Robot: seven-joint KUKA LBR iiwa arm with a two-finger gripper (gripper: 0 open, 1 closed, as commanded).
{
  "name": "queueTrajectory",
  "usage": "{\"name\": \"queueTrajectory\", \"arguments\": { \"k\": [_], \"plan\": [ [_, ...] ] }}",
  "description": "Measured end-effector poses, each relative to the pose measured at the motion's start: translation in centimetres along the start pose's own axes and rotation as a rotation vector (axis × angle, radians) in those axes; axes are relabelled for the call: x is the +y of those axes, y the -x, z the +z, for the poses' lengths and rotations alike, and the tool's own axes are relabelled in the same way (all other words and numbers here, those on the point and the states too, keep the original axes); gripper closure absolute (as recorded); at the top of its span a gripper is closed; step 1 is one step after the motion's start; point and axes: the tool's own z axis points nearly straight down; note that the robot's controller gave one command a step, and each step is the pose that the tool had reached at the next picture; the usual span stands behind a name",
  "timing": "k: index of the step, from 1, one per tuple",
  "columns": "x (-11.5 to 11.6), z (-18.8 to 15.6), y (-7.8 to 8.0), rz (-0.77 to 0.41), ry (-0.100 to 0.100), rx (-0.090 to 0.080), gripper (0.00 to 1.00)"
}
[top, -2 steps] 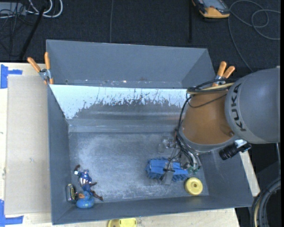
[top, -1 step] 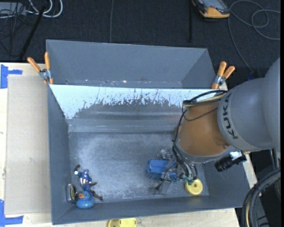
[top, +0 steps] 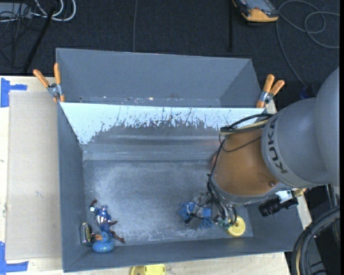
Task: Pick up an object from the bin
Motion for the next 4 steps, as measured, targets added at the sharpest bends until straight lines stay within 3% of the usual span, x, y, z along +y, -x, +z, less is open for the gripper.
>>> {"name": "queueTrajectory", "arguments": {
  "k": [1,2,3,4],
  "plan": [
    [0.0,0.0,0.0,0.001,0.0,0.0,1.0],
    [0.0,-4.5,0.8,-0.005,-0.002,0.006,1.0],
    [-0.3,-6.1,0.3,-0.012,0.002,-0.012,1.0],
    [-0.5,-9.8,-0.9,-0.036,-0.002,0.007,1.0]
  ]
}}
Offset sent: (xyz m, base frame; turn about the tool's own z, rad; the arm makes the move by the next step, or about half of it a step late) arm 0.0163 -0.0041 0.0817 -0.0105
